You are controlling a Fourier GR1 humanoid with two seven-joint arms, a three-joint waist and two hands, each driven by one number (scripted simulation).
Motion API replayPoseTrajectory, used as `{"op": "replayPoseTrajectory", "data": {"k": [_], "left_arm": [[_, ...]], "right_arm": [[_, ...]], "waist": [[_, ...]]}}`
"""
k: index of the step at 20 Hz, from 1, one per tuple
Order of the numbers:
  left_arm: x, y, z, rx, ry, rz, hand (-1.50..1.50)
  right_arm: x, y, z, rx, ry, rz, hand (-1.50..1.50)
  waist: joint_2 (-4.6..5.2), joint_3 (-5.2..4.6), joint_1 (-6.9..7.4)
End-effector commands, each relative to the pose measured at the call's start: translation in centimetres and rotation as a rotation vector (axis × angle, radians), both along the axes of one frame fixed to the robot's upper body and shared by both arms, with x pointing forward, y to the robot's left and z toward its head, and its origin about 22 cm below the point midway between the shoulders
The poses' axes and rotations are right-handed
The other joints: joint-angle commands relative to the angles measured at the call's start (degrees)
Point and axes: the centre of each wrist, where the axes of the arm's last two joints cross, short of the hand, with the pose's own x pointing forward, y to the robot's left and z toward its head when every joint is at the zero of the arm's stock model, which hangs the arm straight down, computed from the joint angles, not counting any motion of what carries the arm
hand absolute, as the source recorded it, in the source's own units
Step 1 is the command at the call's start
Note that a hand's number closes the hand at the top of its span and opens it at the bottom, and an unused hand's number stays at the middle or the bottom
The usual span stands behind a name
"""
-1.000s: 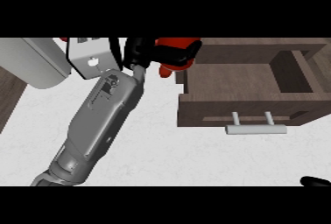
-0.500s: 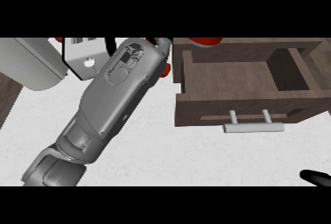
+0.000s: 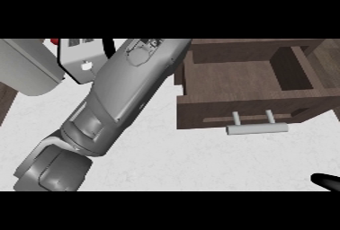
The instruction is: Pick up the can, place it into the drawer and close the drawer
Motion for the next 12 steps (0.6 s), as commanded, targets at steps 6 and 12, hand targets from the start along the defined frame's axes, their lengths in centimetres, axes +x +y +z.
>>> {"op": "replayPoseTrajectory", "data": {"k": [6,12], "left_arm": [[0.7,-0.8,0.2,0.053,-0.015,0.078,1.50],[0.6,-1.3,0.6,0.029,-0.023,0.178,-1.50]], "right_arm": [[0.6,0.3,0.3,-0.004,-0.012,0.059,-1.50],[0.3,1.2,0.7,-0.019,0.006,0.058,-1.50]], "waist": [[0.69,0.10,-2.41],[0.42,0.07,-2.57]]}}
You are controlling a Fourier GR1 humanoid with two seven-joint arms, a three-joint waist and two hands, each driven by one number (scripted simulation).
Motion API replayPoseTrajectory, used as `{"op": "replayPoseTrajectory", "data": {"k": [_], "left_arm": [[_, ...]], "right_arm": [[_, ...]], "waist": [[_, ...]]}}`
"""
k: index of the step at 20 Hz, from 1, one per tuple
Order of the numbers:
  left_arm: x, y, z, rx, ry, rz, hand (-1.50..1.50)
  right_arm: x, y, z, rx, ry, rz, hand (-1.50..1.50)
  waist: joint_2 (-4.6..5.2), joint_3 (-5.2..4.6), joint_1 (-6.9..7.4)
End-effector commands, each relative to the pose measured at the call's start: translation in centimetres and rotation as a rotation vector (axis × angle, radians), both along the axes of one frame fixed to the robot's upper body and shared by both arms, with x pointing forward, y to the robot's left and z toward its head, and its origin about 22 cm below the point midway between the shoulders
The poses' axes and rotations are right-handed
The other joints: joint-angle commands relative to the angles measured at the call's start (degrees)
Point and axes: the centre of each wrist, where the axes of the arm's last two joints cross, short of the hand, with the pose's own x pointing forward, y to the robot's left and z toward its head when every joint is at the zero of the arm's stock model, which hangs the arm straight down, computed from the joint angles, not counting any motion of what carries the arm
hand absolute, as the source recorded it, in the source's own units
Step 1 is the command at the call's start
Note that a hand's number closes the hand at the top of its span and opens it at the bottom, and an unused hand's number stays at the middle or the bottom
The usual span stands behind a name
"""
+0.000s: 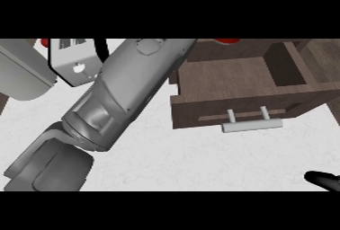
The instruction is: Pick up the can, place it into the drawer and close the drawer
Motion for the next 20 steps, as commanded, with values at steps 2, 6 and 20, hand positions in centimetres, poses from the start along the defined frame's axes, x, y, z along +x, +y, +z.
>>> {"op": "replayPoseTrajectory", "data": {"k": [2,6,20], "left_arm": [[0.2,0.0,-0.3,-0.006,-0.020,0.084,-1.50],[0.0,-0.4,0.3,-0.005,-0.038,0.091,-1.50],[0.0,-0.2,0.3,-0.146,-0.023,0.084,-1.50]], "right_arm": [[-0.1,-0.2,0.3,-0.004,-0.004,0.019,-1.50],[1.7,0.3,1.4,-0.106,-0.047,0.012,-1.50],[4.8,2.5,1.5,-0.550,-0.117,0.002,-1.50]], "waist": [[0.29,0.05,-1.12],[0.70,0.02,-1.01],[0.70,-0.06,0.93]]}}
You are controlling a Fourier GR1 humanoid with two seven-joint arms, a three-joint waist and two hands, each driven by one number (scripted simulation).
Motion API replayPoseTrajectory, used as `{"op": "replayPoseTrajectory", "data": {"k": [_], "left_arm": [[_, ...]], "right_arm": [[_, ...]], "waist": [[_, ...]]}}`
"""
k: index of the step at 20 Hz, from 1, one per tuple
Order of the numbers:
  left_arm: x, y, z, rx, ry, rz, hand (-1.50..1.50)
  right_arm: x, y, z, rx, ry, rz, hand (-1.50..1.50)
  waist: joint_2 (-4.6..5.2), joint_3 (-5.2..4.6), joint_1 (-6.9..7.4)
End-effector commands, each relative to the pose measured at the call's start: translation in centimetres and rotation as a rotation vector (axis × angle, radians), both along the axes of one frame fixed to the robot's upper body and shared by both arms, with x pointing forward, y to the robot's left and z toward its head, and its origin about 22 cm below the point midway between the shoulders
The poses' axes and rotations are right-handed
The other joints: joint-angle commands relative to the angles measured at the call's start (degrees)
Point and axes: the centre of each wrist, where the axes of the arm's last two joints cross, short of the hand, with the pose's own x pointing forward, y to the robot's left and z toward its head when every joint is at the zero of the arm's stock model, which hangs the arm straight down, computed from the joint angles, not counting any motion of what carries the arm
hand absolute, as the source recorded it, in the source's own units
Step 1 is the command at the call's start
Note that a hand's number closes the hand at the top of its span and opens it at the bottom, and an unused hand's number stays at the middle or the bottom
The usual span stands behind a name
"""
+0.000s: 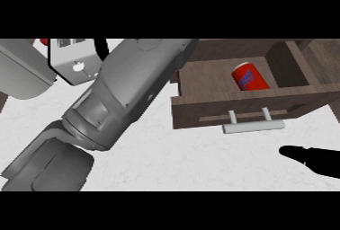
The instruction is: Pick up the can, place it into the drawer and close the drawer
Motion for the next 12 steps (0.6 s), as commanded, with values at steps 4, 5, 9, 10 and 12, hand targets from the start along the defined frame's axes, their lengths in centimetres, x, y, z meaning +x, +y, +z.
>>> {"op": "replayPoseTrajectory", "data": {"k": [4,5,9,10,12], "left_arm": [[0.2,0.1,0.2,-0.032,-0.012,-0.019,-1.50],[0.1,-0.1,0.4,-0.012,-0.037,-0.013,-1.50],[0.3,0.2,-0.2,-0.007,-0.022,0.035,-1.50],[0.2,0.1,-0.2,0.025,-0.033,-0.004,-1.50],[0.1,-0.2,0.7,0.014,-0.036,0.025,-1.50]], "right_arm": [[2.8,2.8,-1.1,-0.249,-0.030,-0.044,-1.50],[4.1,2.3,-0.6,-0.285,-0.019,-0.056,-1.50],[5.8,3.0,-3.8,-0.394,0.010,-0.034,-1.50],[7.2,4.3,-3.4,-0.413,0.008,-0.071,-1.50],[7.7,5.5,-4.0,-0.449,0.005,-0.062,-1.50]], "waist": [[-0.11,-0.06,2.22],[-0.18,-0.05,2.45],[-0.47,0.01,2.70],[-0.56,-0.06,4.06],[-0.72,-0.06,3.63]]}}
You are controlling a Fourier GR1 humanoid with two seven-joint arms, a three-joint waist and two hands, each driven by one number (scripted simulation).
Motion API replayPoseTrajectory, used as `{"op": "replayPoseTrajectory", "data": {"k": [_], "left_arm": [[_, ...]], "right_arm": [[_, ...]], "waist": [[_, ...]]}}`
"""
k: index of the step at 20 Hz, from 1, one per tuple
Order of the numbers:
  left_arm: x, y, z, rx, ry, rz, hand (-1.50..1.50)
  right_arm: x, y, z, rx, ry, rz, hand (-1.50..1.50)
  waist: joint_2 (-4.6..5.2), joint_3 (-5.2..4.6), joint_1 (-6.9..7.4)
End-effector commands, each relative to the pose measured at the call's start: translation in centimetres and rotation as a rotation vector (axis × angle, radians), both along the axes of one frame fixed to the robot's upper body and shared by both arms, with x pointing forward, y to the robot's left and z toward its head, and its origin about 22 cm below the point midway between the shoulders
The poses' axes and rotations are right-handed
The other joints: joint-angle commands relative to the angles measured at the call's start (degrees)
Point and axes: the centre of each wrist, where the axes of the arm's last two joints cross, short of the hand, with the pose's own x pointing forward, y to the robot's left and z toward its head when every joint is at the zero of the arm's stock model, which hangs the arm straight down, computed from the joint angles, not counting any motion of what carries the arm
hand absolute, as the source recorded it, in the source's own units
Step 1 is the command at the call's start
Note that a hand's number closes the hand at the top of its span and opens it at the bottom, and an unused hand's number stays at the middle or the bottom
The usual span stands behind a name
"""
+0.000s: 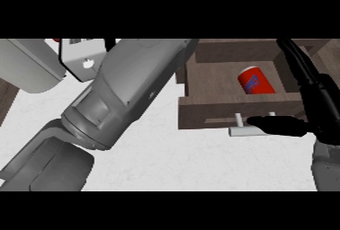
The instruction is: Pick up the can, place it into the drawer and close the drawer
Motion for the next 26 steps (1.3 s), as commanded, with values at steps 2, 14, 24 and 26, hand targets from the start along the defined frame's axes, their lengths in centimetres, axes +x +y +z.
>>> {"op": "replayPoseTrajectory", "data": {"k": [2,14,24,26], "left_arm": [[-0.2,-0.3,1.4,0.009,0.010,-0.030,-1.50],[1.7,4.7,0.2,-0.015,0.019,-0.018,-1.50],[1.5,6.7,0.2,0.006,0.021,0.000,-1.50],[1.4,6.8,0.7,-0.002,0.027,-0.018,-1.50]], "right_arm": [[3.5,0.5,-3.8,-0.152,0.027,-0.048,-1.50],[10.5,3.8,-8.3,-0.279,0.002,-0.098,-1.50],[14.1,4.4,-10.5,-0.302,-0.081,-0.268,-1.50],[15.7,5.0,-8.3,-0.326,-0.122,-0.268,-1.50]], "waist": [[-0.43,-0.03,2.47],[-0.68,-0.06,4.40],[-1.19,-0.09,6.86],[-0.72,-0.07,6.67]]}}
